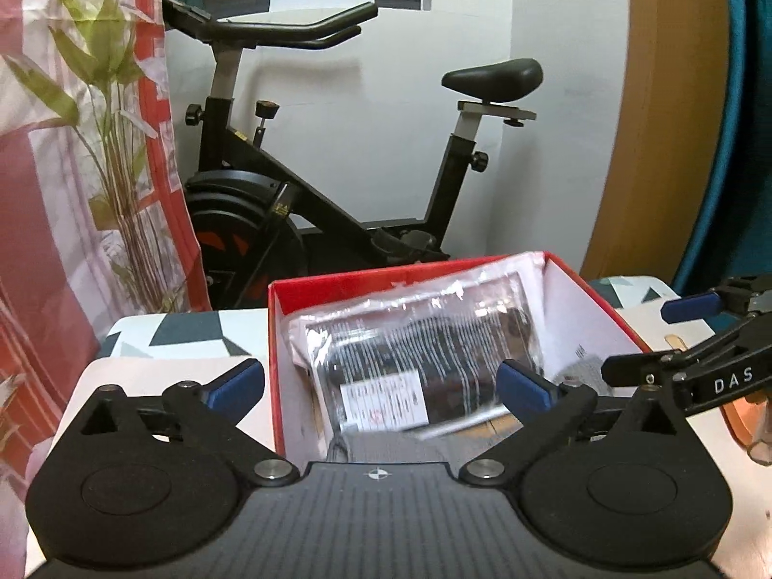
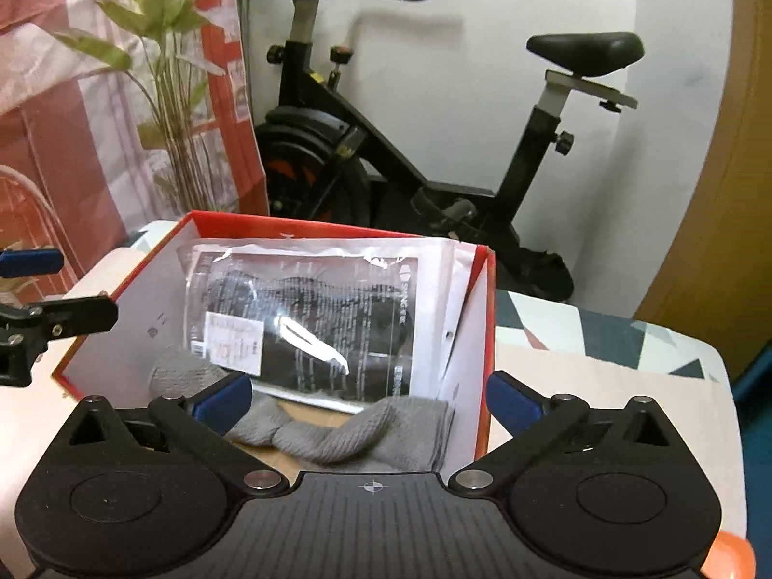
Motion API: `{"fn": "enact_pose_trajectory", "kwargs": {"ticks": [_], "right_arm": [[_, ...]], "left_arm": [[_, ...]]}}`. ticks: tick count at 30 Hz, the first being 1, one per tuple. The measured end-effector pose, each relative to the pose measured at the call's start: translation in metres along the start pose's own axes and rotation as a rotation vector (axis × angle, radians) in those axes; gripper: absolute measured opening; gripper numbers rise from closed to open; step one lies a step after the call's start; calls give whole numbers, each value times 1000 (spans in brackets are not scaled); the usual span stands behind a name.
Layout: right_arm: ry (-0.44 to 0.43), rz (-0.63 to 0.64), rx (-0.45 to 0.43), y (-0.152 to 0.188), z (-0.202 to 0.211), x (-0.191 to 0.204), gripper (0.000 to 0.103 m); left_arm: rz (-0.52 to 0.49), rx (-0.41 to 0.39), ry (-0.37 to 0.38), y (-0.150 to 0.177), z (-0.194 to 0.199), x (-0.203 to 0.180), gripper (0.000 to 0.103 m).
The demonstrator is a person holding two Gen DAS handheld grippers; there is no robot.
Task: Organize soft objects
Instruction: 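Open the right tool to release the bag and withdraw, then lower both tools onto the blue packet beside the red box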
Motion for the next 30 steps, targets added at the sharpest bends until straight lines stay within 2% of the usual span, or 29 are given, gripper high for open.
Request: {"fn": "enact_pose_trajectory", "kwargs": {"ticks": [6, 15, 21, 23, 25, 27, 30], "right_arm": [[-32, -3, -38, 29, 25, 12, 103], [-91, -10, -76, 84, 49, 38, 103], [-149, -91, -111, 118, 50, 53, 100], [-177, -124, -105, 128, 47, 58, 96], [-196, -139, -94, 136, 42, 64, 93], [-212, -142, -86, 141, 35, 71, 88], [-260, -129, -80, 146, 28, 83, 77]], "left_arm": [[-5, -7, 10, 30, 31, -7, 103], [84, 9, 39, 86, 60, -4, 103], [164, 24, 36, 119, 63, 5, 102], [182, 33, 34, 128, 61, 10, 99], [191, 35, 41, 134, 58, 13, 83], [195, 55, 57, 140, 52, 15, 74], [249, 76, 84, 151, 45, 22, 69]]}}
Point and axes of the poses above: each gripper's, at about its wrist camera, not at the fingertips, and z roughly against the way its jaws point, x to its left, y to its underside, the point moved 6 cm from there along -z, roughly the way its jaws point, and after that the axes turned 1 degree about y, right-handed, at the moved point
